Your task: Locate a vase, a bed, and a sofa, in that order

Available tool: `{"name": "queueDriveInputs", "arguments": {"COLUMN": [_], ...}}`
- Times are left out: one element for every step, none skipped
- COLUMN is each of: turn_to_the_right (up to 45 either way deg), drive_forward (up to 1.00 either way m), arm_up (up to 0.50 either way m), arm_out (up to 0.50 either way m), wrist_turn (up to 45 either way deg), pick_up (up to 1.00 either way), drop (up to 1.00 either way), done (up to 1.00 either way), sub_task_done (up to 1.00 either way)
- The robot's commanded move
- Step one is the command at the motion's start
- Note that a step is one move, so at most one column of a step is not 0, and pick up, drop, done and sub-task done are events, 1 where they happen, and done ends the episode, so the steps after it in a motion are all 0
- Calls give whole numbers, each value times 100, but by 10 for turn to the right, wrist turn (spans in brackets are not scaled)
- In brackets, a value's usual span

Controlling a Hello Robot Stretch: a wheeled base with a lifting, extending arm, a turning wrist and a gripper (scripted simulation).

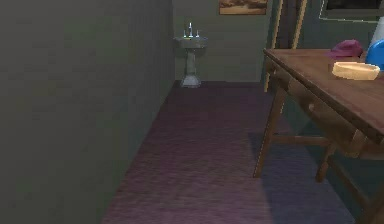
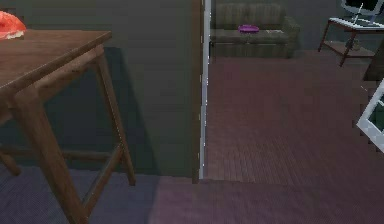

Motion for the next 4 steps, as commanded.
{"name": "queueDriveInputs", "arguments": {"turn_to_the_right": [30,-30,0,60], "drive_forward": [0,0,25,0], "arm_up": [0,0,0,0], "arm_out": [0,0,0,0], "wrist_turn": [0,0,0,0], "pick_up": [0,0,0,0], "drop": [0,0,0,0], "done": [0,0,0,0], "sub_task_done": [0,0,0,0]}}
